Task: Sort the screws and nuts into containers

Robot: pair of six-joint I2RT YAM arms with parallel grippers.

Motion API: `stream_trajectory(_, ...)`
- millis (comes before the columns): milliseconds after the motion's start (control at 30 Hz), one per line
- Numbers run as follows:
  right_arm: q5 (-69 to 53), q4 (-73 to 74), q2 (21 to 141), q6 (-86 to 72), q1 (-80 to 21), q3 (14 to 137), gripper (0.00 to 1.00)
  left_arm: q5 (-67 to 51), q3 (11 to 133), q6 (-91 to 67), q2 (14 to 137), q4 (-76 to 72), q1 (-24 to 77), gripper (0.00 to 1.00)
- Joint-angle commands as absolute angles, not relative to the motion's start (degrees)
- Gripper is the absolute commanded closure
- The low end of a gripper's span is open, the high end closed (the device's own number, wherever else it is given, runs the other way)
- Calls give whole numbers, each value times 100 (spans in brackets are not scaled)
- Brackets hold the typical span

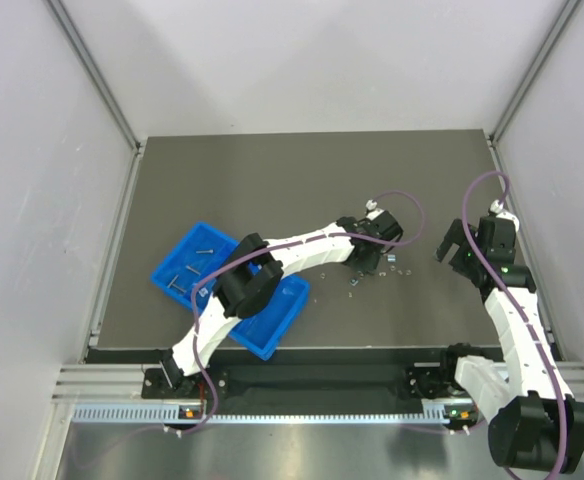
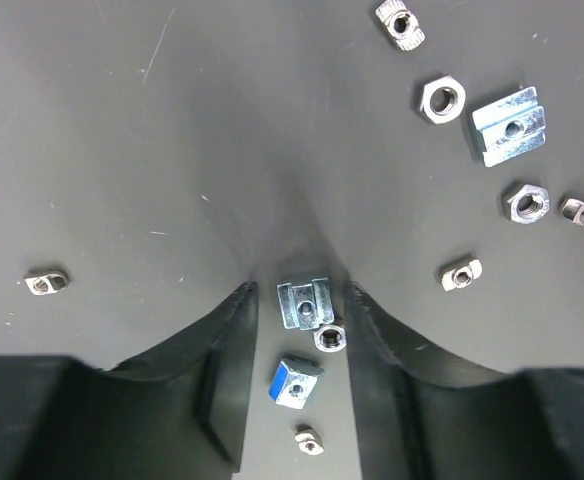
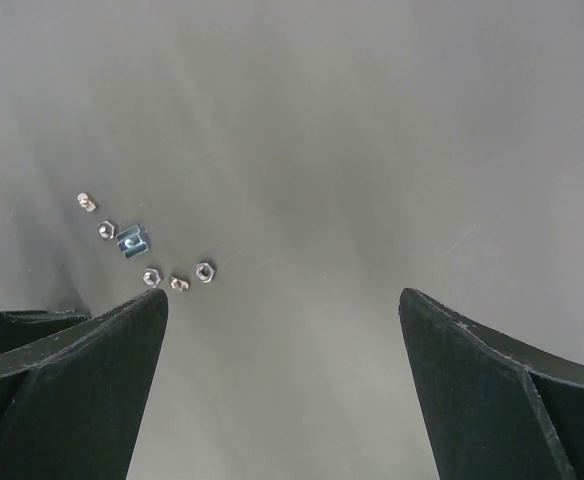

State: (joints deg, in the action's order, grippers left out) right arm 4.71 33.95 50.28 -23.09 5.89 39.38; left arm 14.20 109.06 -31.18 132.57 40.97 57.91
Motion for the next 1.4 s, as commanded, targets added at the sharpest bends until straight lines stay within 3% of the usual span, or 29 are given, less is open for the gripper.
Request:
stream_trajectory(0,554,3287,4931,-2294,668,3981,0,1564,10837,-3208,13342,4280,5801,57)
stream_trajectory(167,554,3278,4931,-2311,668,3964,0,1635,10784,-3269,13342,4386,5809,77)
stream_trajectory(300,563,3287,4904,-2312,668,3964,0,1626,10802,-3296,13246,4421,5801,84)
stream_trajectory(533,562,3305,4860,-2329,668,3955,0,1995,10793,-3357,12359,4412,5634,83)
stream_trajectory(667,562,3313,4852,-2329,668,3964,0,2276,10328,-3524,11164,4456,5301,83)
stream_trajectory(1033,563,3287,4913,-2355,668,4034,0,2575,7516,-4122,8158,4517,3358,82)
stream_trajectory(1367,527,3278,4975,-2347,668,4017,0,2426,5766,-4605,7901,4131,2716,82)
